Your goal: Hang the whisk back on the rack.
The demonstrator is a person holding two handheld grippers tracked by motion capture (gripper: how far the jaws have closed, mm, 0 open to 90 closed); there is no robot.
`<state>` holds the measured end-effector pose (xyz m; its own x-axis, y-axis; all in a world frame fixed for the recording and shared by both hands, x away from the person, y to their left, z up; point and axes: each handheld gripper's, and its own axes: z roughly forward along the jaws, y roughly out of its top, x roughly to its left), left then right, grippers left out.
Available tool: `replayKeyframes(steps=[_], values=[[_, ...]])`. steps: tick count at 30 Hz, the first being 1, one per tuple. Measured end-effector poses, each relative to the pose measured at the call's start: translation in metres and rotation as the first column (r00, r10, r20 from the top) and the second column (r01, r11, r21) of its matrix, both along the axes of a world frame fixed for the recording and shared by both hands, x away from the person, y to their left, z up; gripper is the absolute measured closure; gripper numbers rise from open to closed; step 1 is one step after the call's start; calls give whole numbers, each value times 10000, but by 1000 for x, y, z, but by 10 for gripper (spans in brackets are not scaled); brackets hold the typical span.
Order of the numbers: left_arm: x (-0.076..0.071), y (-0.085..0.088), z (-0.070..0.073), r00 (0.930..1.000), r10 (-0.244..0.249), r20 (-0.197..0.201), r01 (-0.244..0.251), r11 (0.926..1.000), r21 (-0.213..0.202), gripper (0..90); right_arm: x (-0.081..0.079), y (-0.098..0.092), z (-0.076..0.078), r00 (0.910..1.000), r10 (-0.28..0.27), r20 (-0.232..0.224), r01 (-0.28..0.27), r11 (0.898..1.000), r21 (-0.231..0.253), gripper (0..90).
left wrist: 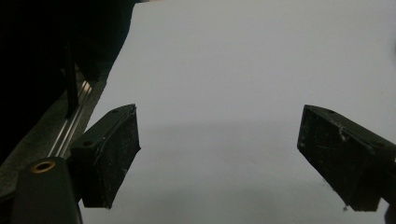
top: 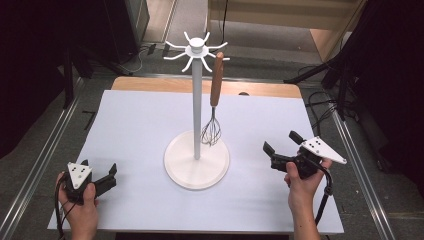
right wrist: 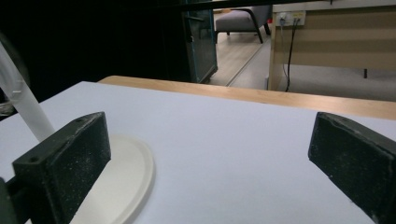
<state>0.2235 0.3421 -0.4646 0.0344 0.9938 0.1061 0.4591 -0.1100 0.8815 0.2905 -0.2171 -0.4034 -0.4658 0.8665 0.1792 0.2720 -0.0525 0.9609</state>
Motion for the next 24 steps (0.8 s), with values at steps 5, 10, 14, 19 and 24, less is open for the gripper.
replayKeyframes(steps=[5, 10, 14, 19, 24], values=[[0, 0, 0, 10000, -3, 20, 3, 10000, 13, 138, -6, -10, -14, 9997, -221, -119, 219, 9996, -184, 0], [0, 0, 0, 10000, 1, 1, -1, 10000, 6, 138, -11, -18, -26, 9992, -359, -194, 352, 9989, -324, 0], [0, 0, 0, 10000, 23, 4, -23, 10000, 7, 138, -13, -23, -34, 9981, -492, -362, 477, 9980, -423, 0], [0, -1, 0, 10000, 8, -10, -8, 10000, 91, 138, -16, -32, -43, 9966, -613, -542, 592, 9974, -401, 0], [0, 0, 0, 10000, 30, 8, -30, 10000, 73, 138, -22, -39, -52, 9956, -642, -680, 610, 9970, -481, 0]])
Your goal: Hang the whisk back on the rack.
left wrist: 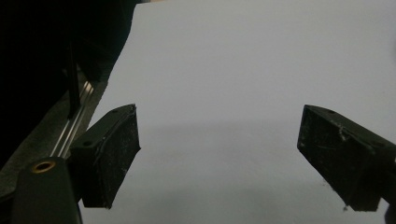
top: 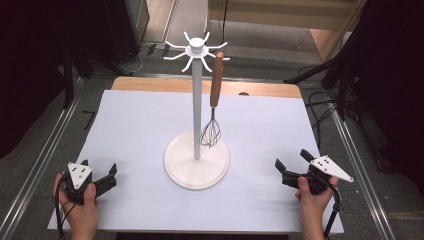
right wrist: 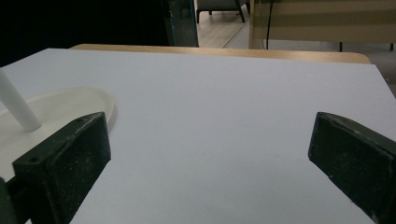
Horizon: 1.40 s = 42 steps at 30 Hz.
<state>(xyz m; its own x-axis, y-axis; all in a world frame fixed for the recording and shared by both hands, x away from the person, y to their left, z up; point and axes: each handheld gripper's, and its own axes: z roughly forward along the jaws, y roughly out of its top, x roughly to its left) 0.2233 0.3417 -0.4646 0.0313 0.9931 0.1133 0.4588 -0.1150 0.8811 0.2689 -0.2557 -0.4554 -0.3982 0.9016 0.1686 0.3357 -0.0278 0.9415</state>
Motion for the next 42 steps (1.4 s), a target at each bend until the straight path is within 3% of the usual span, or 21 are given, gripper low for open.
replayKeyframes(steps=[9, 26, 36, 42], values=[[0, -1, 0, 10000, 51, -57, -50, 9999, 109, 137, -13, -15, -13, 9993, -328, -186, 327, 9995, -25, 0], [-1, 1, 0, 10000, 39, 58, -39, 10000, -40, 137, -45, -52, -21, 9937, -1011, -492, 991, 9942, -430, 0], [-2, 1, 0, 9999, 46, 165, -45, 10000, -89, 137, -64, -82, -30, 9818, -1712, -826, 1640, 9826, -867, 0], [-3, 3, 1, 9995, 55, 306, -48, 9997, -238, 137, -65, -90, -31, 9771, -1996, -732, 1952, 9787, -636, 0]])
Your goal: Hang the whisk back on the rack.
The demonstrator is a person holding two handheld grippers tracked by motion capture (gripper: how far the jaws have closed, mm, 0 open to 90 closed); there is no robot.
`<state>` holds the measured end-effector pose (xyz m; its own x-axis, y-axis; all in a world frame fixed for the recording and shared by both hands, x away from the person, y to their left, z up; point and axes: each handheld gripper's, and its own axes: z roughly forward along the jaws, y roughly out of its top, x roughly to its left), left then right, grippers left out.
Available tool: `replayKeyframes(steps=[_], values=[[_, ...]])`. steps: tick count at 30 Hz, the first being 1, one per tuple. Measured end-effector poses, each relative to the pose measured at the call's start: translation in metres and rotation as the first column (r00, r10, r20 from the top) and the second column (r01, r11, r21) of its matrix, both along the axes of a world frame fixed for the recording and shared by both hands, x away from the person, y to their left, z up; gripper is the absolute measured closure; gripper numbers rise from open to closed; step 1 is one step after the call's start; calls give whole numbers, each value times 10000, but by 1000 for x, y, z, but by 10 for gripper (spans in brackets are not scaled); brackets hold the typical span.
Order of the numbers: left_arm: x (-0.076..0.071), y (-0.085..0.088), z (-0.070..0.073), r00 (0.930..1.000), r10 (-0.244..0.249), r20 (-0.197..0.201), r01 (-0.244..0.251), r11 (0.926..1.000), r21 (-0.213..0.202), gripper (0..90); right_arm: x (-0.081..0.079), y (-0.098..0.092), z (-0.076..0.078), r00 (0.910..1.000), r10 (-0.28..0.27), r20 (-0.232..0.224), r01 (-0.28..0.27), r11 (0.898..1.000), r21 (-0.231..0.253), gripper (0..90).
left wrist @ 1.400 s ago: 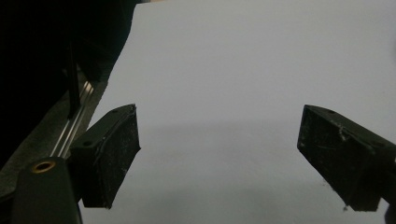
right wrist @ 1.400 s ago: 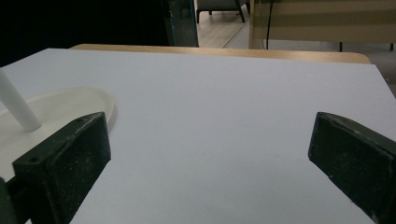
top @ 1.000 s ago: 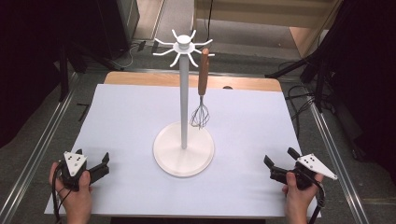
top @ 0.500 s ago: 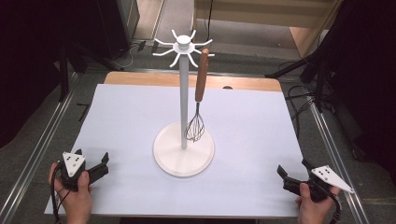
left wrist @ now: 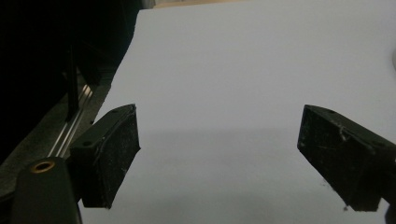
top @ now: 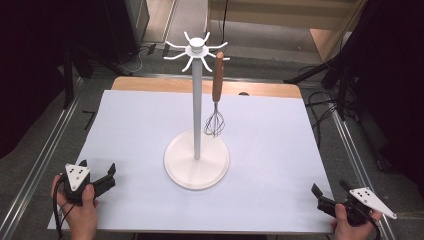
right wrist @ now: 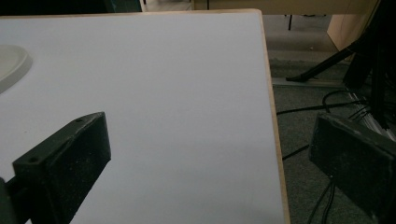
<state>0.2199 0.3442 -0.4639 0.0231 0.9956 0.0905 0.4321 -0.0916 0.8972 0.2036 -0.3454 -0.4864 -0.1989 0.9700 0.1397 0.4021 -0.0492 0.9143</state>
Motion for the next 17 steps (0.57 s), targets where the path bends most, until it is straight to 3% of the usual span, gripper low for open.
replayKeyframes(steps=[5, 8, 11, 17], values=[[-1, 2, 1, 9998, 182, 97, -179, 9995, -253, 137, 1, -2, -3, 9991, -354, -211, 357, 9993, 116, 0], [-1, 2, 1, 9999, -27, 99, 29, 9998, -187, 138, 0, 2, -4, 9988, -474, -109, 472, 9987, -195, 0], [0, 1, 1, 10000, 68, 43, -68, 9999, -94, 138, 0, 3, -4, 9992, -363, -137, 359, 9988, -331, 0], [0, -1, 0, 9999, 98, 32, -98, 9999, 62, 137, -1, 3, -4, 9993, -373, -44, 371, 9989, -296, 0]])
